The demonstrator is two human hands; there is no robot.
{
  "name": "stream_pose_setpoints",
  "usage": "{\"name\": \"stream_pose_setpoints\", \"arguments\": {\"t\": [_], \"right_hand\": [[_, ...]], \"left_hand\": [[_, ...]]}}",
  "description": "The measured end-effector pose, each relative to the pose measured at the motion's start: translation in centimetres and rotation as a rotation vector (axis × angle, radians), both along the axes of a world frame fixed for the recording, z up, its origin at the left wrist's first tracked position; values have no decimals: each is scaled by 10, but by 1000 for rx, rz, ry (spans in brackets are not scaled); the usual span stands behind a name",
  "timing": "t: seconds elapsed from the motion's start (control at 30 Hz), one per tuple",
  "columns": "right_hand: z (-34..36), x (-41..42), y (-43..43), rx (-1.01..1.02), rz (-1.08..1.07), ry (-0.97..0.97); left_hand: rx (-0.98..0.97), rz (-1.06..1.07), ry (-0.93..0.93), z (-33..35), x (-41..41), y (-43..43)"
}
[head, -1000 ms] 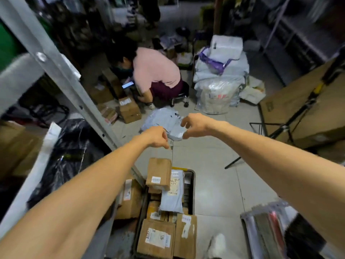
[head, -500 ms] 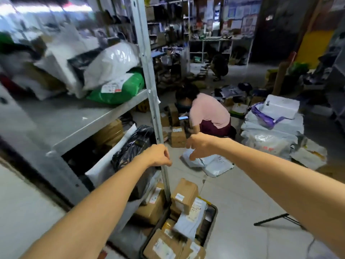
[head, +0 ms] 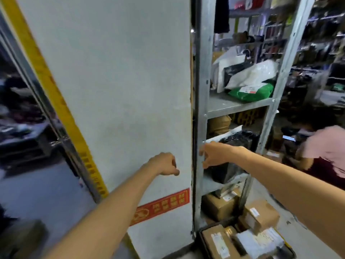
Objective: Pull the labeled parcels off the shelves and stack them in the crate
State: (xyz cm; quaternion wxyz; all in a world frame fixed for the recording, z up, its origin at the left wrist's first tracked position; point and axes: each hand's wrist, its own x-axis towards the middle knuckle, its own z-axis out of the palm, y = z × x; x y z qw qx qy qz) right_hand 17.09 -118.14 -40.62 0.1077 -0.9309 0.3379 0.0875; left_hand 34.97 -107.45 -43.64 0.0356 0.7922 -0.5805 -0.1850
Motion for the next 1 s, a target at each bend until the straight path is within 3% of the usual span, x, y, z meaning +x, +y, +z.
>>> {"name": "stream_pose_setpoints", "arguments": {"t": [0.17,0.33,0.57,0.77,1.0], "right_hand": [[14,102,90,26,196,16],[33,199,206,3,558,26],[47,290,385,28,1050,-20],[62,277,517,51,1436,-11],[72,207,624,94,1779,-41]], "left_hand": [[-26,267,9,14,66,133],[-46,598,5,28,114,282],[-34,1092,-14,52,104,488],[-48,1482,-55,65,20,605],[65,1854,-121,84,-100,669]]}}
